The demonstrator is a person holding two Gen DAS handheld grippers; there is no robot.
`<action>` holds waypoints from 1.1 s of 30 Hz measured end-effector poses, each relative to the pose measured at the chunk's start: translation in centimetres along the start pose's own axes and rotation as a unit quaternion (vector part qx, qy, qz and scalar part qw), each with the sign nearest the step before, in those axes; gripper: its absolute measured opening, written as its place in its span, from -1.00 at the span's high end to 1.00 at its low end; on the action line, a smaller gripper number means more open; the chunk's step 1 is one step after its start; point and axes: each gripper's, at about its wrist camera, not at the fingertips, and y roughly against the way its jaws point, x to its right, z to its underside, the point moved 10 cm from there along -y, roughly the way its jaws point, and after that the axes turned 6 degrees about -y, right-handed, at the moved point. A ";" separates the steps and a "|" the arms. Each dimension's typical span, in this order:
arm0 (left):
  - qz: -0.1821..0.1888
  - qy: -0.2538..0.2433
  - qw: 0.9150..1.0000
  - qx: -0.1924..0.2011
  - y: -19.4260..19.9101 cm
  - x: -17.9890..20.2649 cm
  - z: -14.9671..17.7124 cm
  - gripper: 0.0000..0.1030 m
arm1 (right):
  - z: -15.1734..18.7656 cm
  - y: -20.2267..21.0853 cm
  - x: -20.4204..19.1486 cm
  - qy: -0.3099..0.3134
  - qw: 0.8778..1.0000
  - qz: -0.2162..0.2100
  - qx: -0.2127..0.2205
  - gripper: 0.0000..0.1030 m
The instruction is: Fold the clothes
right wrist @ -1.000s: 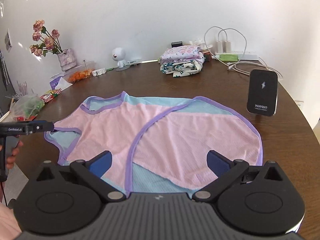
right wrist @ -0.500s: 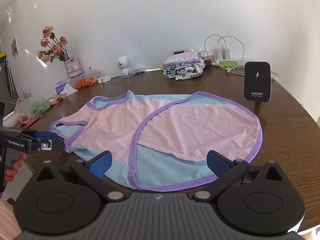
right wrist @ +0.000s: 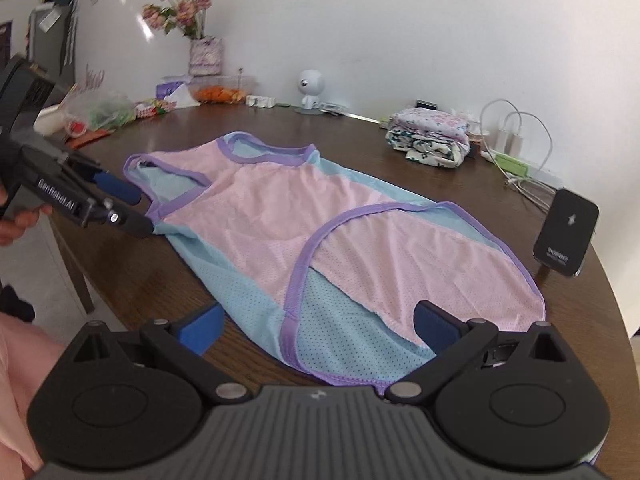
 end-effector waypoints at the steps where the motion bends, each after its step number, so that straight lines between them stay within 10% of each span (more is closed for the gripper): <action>1: 0.001 0.007 1.000 -0.007 -0.2 -0.3 -0.1 -0.24 | -0.3 -0.2 -0.6 0.026 1.000 -0.003 -0.006 -0.99; 12: 0.012 0.040 0.998 -0.035 -1.2 -1.7 -0.6 0.90 | -0.2 -2.8 -5.6 0.202 0.977 -0.034 -0.062 -0.34; 15: 0.028 0.065 0.997 -0.034 -1.1 -2.1 -1.0 0.92 | -0.5 -3.2 -6.3 0.226 0.972 -0.032 -0.062 -0.01; 30: 0.097 0.140 0.985 -0.006 -0.2 -3.2 -5.0 0.93 | -2.9 -6.8 -10.7 0.292 0.954 -0.031 -0.052 0.02; 33: 0.105 0.142 0.984 -0.004 0.1 -3.5 -5.6 0.93 | -3.0 -7.2 -11.0 0.302 0.951 -0.024 -0.060 0.36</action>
